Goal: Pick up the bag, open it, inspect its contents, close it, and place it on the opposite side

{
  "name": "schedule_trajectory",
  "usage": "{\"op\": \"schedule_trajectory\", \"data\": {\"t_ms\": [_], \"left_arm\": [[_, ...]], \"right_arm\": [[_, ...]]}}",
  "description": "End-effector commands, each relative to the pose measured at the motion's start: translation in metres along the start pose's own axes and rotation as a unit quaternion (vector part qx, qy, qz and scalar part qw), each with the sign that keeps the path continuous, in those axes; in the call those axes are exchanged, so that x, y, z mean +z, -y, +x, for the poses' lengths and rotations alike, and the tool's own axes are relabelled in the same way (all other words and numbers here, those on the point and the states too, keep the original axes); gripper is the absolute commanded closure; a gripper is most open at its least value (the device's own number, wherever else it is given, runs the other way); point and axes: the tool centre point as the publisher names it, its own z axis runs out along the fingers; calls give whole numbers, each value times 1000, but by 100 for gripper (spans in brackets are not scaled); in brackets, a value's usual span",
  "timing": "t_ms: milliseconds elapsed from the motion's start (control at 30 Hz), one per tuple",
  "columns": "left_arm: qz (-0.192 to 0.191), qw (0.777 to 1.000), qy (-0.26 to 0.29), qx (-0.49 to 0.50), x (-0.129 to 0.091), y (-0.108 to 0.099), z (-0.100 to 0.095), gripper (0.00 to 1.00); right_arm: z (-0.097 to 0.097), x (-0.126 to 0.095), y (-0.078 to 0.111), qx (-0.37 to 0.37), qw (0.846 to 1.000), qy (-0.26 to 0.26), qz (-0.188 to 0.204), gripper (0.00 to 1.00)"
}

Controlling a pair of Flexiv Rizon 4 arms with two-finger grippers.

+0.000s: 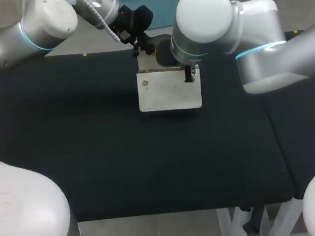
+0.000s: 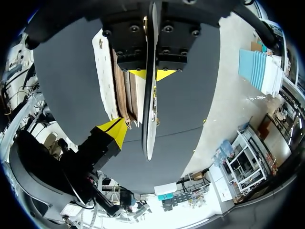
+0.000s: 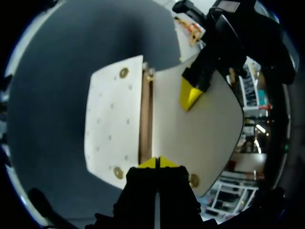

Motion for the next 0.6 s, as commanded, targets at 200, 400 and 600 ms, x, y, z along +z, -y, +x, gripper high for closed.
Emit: {"op": "schedule_trajectory", "data": {"t_ms": [200, 400, 600], "left_arm": [[3, 1000, -1, -4, 1, -1, 3, 100], [6, 1000, -1, -8, 4, -1, 6, 100], [7, 1000, 6, -12, 3, 0, 7, 100]], "right_arm": [[10, 14, -4, -2, 1000, -7, -2, 100], [22, 21, -3, 0, 1000, -17, -3, 100], [34, 22, 0, 7, 1000, -24, -6, 100]]}}
